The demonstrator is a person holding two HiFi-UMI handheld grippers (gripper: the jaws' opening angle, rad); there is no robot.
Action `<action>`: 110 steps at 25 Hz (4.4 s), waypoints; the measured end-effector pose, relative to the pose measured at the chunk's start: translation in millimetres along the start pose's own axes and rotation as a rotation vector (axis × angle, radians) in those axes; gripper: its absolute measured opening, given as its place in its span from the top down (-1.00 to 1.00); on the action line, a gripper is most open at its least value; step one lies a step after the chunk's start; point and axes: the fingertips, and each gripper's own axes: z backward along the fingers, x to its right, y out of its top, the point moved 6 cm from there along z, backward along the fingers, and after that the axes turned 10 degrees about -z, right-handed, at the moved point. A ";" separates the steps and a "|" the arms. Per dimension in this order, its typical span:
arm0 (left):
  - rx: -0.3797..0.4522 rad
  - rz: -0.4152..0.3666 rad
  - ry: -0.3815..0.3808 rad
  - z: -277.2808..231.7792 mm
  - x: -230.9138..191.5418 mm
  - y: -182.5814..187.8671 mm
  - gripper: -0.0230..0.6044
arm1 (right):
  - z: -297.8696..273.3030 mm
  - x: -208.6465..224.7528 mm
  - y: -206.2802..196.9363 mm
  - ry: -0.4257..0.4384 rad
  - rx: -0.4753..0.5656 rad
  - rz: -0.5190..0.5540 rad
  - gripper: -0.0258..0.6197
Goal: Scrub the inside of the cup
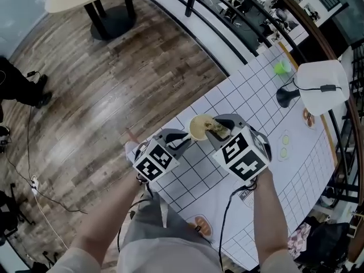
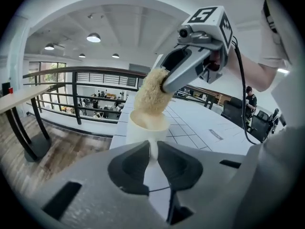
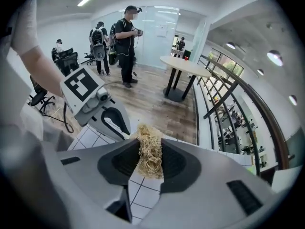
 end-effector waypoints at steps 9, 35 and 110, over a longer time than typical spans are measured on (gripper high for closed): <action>0.010 -0.004 0.002 4.9 6.7 -2.2 0.73 | -55.9 -21.4 -12.9 0.092 -0.164 0.041 0.56; -0.028 -0.082 0.162 31.6 12.7 11.0 0.71 | 41.0 -17.4 -6.7 -0.155 0.173 -0.061 0.56; 0.598 -0.313 0.411 334.6 150.3 246.2 0.88 | 361.9 -178.5 -7.5 -0.501 1.096 -0.274 0.54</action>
